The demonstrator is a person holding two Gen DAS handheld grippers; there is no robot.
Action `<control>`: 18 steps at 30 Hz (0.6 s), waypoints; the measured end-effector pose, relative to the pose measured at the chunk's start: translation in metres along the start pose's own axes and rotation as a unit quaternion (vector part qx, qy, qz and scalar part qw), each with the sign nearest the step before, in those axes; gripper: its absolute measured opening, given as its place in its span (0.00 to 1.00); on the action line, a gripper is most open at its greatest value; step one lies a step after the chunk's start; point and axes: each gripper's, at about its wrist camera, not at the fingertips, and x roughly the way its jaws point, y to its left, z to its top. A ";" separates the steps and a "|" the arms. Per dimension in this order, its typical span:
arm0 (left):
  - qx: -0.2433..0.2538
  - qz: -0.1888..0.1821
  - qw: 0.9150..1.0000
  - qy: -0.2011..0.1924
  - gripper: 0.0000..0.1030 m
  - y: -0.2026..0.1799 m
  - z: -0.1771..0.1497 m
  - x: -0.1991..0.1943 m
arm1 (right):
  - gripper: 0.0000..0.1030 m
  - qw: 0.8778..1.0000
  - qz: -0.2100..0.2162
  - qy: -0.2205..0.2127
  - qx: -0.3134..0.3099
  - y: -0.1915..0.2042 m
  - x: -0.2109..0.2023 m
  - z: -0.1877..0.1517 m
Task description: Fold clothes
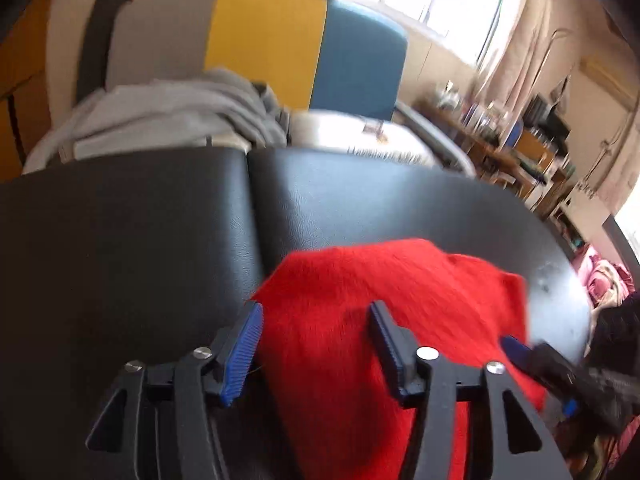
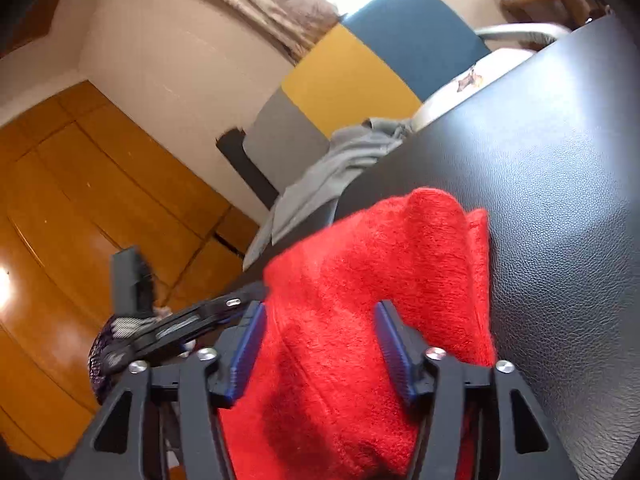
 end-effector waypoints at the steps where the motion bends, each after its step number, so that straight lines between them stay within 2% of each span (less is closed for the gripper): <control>1: 0.005 -0.009 1.000 -0.016 0.51 -0.003 -0.008 -0.015 | 0.77 1.000 -0.007 0.014 -0.004 0.007 0.000 0.006; 2: 0.017 -0.012 1.000 -0.022 0.51 -0.009 -0.019 -0.023 | 0.94 1.000 -0.014 0.023 -0.014 0.016 -0.001 0.014; 3: 0.031 -0.015 0.999 -0.027 0.51 -0.016 -0.031 -0.030 | 1.00 0.999 -0.023 0.025 -0.032 0.027 0.000 0.022; 7: 0.086 -0.020 0.995 -0.040 0.51 -0.046 -0.077 -0.054 | 1.00 0.994 -0.023 0.035 -0.098 0.069 0.014 0.048; 10: 0.105 -0.032 0.994 -0.013 0.51 -0.060 -0.102 -0.042 | 1.00 0.991 -0.029 0.062 -0.118 0.076 0.042 0.054; 11: 0.108 -0.032 0.994 -0.001 0.51 -0.062 -0.110 -0.035 | 1.00 0.989 -0.039 0.075 -0.120 0.073 0.054 0.054; 12: 0.111 -0.028 0.993 0.012 0.51 -0.064 -0.118 -0.027 | 1.00 0.986 -0.068 0.089 -0.123 0.062 0.065 0.051; 13: 0.115 -0.022 0.993 0.003 0.52 -0.064 -0.126 -0.024 | 1.00 0.981 -0.101 0.100 -0.131 0.051 0.076 0.047; 15: 0.119 -0.023 0.993 -0.013 0.52 -0.066 -0.134 -0.022 | 1.00 0.961 -0.184 0.096 -0.184 0.029 0.089 0.029; 18: 0.110 -0.033 0.993 -0.012 0.53 -0.062 -0.131 -0.019 | 1.00 0.966 -0.171 0.091 -0.171 0.025 0.085 0.031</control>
